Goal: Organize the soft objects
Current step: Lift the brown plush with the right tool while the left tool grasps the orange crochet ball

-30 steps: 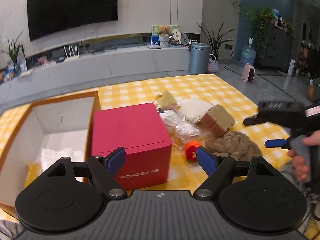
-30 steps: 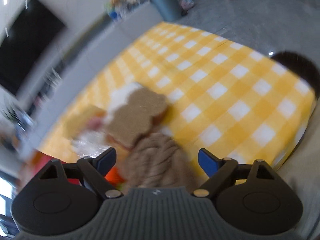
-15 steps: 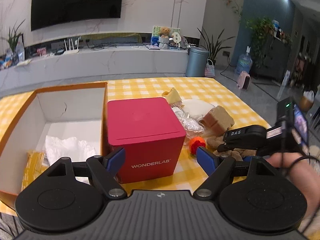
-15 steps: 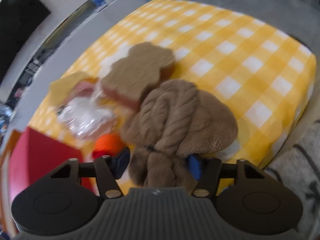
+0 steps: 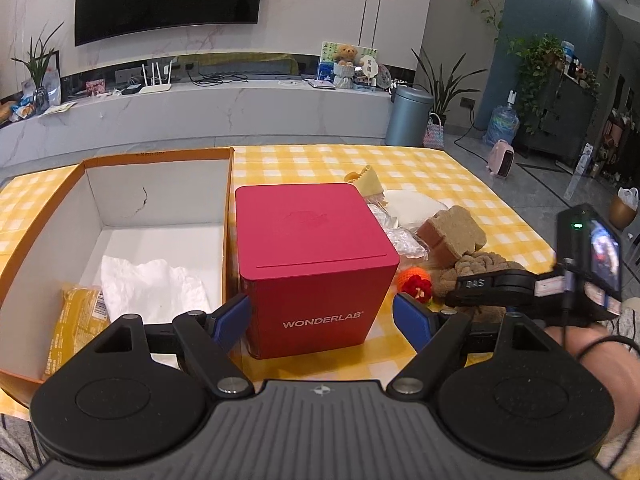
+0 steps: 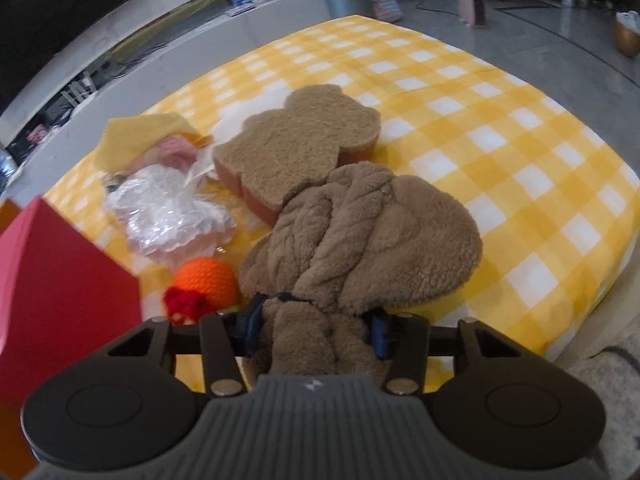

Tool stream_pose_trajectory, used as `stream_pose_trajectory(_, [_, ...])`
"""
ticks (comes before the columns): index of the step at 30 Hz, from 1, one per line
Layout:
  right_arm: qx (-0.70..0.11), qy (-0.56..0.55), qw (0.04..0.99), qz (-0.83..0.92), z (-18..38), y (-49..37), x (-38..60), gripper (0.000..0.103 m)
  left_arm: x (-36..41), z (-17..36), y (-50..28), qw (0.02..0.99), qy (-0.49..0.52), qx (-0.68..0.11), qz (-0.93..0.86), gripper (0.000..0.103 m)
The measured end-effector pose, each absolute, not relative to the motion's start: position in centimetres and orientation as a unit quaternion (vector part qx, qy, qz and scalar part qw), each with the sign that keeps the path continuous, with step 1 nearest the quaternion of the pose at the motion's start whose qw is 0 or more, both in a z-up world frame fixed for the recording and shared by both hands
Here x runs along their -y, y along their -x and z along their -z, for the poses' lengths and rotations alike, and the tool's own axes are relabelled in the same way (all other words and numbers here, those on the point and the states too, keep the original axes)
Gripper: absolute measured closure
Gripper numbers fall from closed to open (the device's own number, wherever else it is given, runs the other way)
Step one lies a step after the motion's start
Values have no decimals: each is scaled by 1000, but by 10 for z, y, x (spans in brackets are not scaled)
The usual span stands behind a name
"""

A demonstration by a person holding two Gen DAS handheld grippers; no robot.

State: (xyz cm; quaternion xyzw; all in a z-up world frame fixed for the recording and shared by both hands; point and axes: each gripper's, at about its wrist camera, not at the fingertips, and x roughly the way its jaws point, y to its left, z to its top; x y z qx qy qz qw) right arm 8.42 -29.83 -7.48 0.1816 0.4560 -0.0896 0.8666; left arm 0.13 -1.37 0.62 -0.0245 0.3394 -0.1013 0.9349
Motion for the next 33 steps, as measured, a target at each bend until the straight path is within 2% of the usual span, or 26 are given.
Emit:
stream_pose_trajectory(8, [-425,-254,869,21,41,-45,330,54,19,-8,-1,936,17,-337,103,8])
stream_pose_trajectory(16, [-379,-202,903,-1,-8,-36,324,54,28,-12,0,939,-11,-329,102,8])
stream_pose_trajectory(21, [-354,-224,908,4,-26,-49,340,54,37,-27,-4,942,-12,-315,120,8])
stream_pose_trajectory(24, [-332,-224,916,25,-36,-61,350,54,54,-35,-16,935,-6,-330,132,8])
stream_pose_trajectory(26, [-326,-250,911,33,-36,-68,358,53,73,-37,-26,926,-38,-343,154,8])
stream_pose_trajectory(33, [-314,-243,918,4,-22,-76,355,54,119,-10,-75,890,-60,-411,189,9])
